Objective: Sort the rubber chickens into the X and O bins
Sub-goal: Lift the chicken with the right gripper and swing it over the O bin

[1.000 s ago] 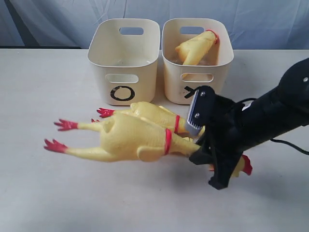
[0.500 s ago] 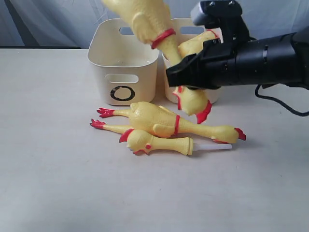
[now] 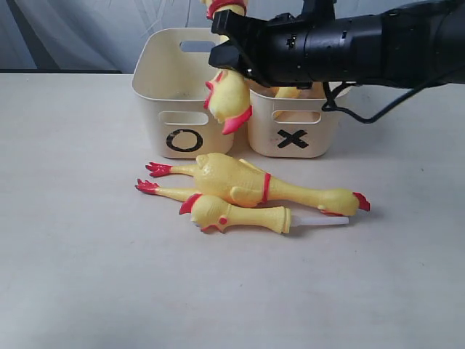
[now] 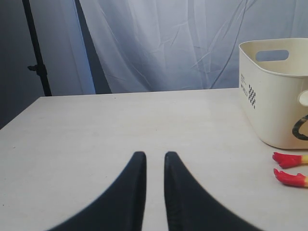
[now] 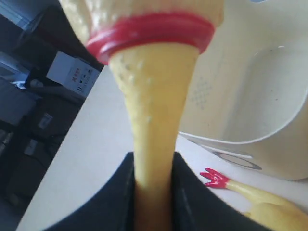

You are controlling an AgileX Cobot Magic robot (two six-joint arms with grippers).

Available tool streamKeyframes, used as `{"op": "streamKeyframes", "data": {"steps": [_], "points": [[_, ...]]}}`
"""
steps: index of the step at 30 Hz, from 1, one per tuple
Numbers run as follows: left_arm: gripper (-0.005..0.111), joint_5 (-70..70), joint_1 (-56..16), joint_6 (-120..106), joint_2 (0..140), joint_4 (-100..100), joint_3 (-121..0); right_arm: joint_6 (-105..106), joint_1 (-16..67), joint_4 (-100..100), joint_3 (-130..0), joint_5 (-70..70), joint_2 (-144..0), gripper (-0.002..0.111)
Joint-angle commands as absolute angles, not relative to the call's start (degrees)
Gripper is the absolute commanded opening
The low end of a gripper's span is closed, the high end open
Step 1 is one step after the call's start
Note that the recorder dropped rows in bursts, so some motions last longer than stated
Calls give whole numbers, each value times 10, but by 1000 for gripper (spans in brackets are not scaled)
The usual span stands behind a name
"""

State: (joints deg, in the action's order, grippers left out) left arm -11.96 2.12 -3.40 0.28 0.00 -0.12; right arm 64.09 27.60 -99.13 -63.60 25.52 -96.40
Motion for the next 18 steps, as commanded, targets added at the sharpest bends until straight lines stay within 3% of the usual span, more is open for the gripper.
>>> {"op": "streamKeyframes", "data": {"steps": [1, 18], "points": [[14, -115, 22, -31, 0, 0, 0, 619, 275, -999, -682, 283, -1004, -1], [14, -115, 22, -31, 0, 0, 0, 415, 273, -986, -732, 309, -1046, -1]]}}
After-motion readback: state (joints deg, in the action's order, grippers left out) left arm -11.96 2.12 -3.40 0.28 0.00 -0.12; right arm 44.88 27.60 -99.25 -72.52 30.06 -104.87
